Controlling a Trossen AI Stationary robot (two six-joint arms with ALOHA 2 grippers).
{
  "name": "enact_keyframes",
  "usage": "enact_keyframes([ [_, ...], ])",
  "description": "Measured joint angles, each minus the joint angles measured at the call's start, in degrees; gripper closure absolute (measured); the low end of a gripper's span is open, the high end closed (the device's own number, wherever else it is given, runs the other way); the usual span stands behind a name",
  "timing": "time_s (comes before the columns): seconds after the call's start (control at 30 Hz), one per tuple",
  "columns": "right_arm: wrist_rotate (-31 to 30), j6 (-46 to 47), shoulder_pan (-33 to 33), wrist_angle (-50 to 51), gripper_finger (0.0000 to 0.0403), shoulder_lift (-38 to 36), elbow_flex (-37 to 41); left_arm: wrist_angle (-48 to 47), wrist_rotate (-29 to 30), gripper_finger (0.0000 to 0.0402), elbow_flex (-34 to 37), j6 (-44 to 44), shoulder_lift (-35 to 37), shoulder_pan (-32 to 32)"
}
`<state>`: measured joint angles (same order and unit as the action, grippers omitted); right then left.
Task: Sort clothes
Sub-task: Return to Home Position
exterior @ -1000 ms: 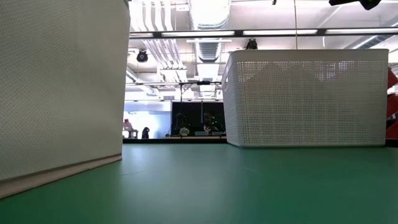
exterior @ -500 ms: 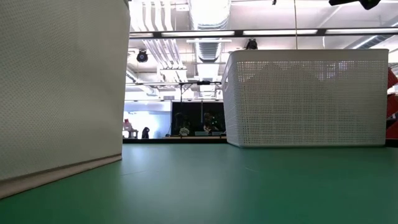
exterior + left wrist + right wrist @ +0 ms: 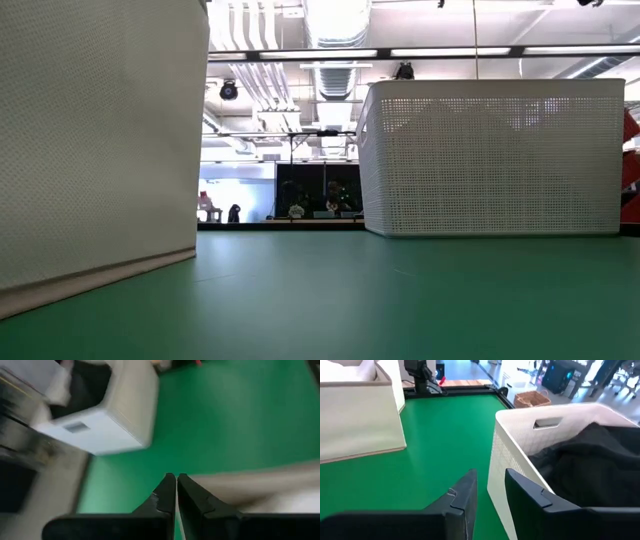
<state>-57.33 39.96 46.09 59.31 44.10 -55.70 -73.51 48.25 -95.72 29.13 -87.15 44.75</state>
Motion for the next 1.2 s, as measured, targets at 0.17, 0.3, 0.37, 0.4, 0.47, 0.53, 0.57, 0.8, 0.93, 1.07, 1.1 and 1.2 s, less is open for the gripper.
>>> enact_keyframes([
  [0.17, -0.35, -6.53, 0.00, -3.68, 0.0324, 0.21, 0.00, 4.37, 4.50, 0.0401, 0.87, -6.41, 0.00, -0.90],
  [0.3, -1.36, -12.40, 0.00, -7.74, 0.0337, 0.34, 0.00, 11.61, 3.60, 0.0402, 1.57, -14.87, 0.02, -1.70],
  [0.37, -1.39, -16.24, 0.02, -9.99, 0.0342, 0.37, 0.00, 16.77, 1.12, 0.0402, 2.32, -21.88, 0.02, -2.20],
  [0.4, -1.38, -17.97, 0.00, -11.08, 0.0345, 0.43, 0.00, 19.79, -0.67, 0.0402, 2.79, -25.39, 0.02, -2.49],
  [0.47, -1.40, -21.42, 0.00, -13.55, 0.0349, 0.58, 0.00, 25.38, -4.18, 0.0402, 3.76, -31.95, 0.02, -3.35],
  [0.53, -1.34, -24.50, 0.01, -15.81, 0.0353, 0.65, 0.00, 29.26, -6.43, 0.0402, 4.54, -36.87, 0.02, -4.50],
  [0.57, -1.38, -25.51, 0.00, -16.77, 0.0355, 0.69, 0.00, 30.34, -7.08, 0.0402, 4.75, -38.45, 0.02, -5.22],
  [0.8, -1.30, -33.09, 0.00, -23.58, 0.0371, 0.69, 0.00, 32.34, -9.40, 0.0401, 4.89, -42.47, 0.02, -12.09],
  [0.93, -1.25, -37.03, 0.00, -25.96, 0.0378, 0.69, 0.00, 32.95, -17.45, 0.0402, 4.91, -44.40, 0.02, -16.25],
  [1.07, -1.22, -43.00, 0.01, -30.62, 0.0385, 0.69, 0.00, 36.05, -20.61, 0.0402, 4.91, -48.85, 0.21, -19.24],
  [1.1, -1.24, -44.93, 0.00, -32.33, 0.0387, 0.69, 0.00, 36.48, -21.00, 0.0402, 4.92, -49.83, 0.40, -19.94],
  [1.2, -1.14, -50.56, 0.00, -37.34, 0.0390, 0.69, 0.00, 36.12, -22.14, 0.0402, 4.92, -51.35, 1.29, -21.95],
])
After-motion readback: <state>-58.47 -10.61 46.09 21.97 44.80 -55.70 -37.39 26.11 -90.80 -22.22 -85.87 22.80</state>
